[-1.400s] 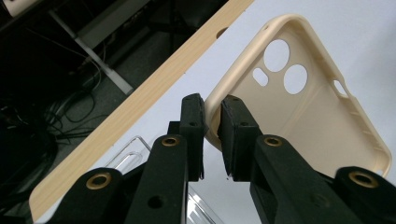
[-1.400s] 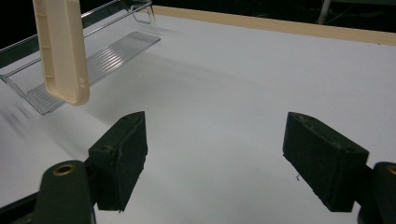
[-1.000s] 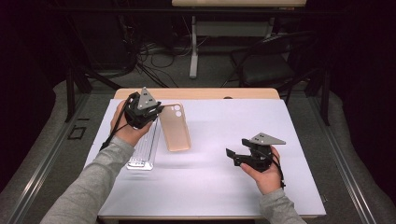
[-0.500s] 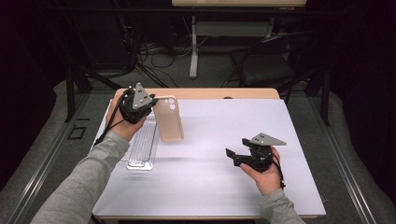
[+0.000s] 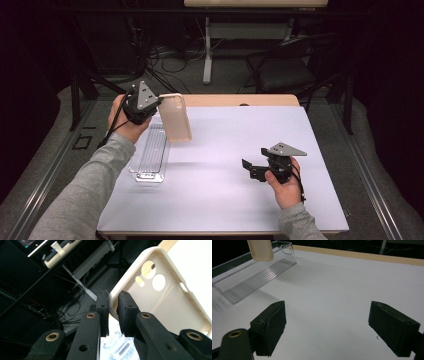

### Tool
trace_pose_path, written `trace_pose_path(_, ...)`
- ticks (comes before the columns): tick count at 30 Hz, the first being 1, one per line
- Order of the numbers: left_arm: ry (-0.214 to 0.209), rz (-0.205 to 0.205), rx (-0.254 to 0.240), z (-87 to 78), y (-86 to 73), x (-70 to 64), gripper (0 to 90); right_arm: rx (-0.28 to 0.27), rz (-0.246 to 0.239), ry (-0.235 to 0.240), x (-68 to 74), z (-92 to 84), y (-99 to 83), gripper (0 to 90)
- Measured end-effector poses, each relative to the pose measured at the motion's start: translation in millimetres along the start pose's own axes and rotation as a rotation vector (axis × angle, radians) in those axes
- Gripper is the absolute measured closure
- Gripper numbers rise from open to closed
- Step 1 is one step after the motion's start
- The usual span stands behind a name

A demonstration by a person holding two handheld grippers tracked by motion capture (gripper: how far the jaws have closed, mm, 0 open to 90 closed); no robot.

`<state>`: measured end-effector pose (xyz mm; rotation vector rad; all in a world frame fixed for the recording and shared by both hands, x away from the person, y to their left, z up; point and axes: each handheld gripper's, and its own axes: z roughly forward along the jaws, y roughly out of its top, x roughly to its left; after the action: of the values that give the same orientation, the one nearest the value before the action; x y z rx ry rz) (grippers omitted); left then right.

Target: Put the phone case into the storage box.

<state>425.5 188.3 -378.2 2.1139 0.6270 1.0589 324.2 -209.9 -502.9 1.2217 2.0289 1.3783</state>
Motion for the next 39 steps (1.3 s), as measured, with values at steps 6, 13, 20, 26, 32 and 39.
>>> trace_pose_path(6,0.027,-0.007,0.004,1.3,-3.7,11.6,80.2,-0.008,0.001,-0.025,-1.2,-0.3,-0.4,13.5)
trace_pose_path(13,0.054,0.01,0.006,3.0,-7.1,23.0,80.2,-0.022,0.001,-0.036,-2.2,-0.6,-1.2,8.3)
trace_pose_path(20,0.079,0.017,0.006,6.1,-10.3,31.2,80.2,-0.021,-0.02,-0.079,-3.0,1.7,-4.7,8.3)
trace_pose_path(26,0.1,0.025,0.01,10.2,-15.0,38.1,80.2,-0.024,-0.02,-0.083,-3.2,2.5,-5.6,8.3)
trace_pose_path(32,0.119,0.042,0.022,15.6,-19.8,44.6,80.2,-0.023,-0.012,-0.087,-3.7,3.1,-6.8,8.3)
trace_pose_path(39,0.148,0.051,0.028,20.8,-25.6,51.1,80.2,-0.02,-0.019,-0.085,-3.2,4.0,-7.7,8.3)
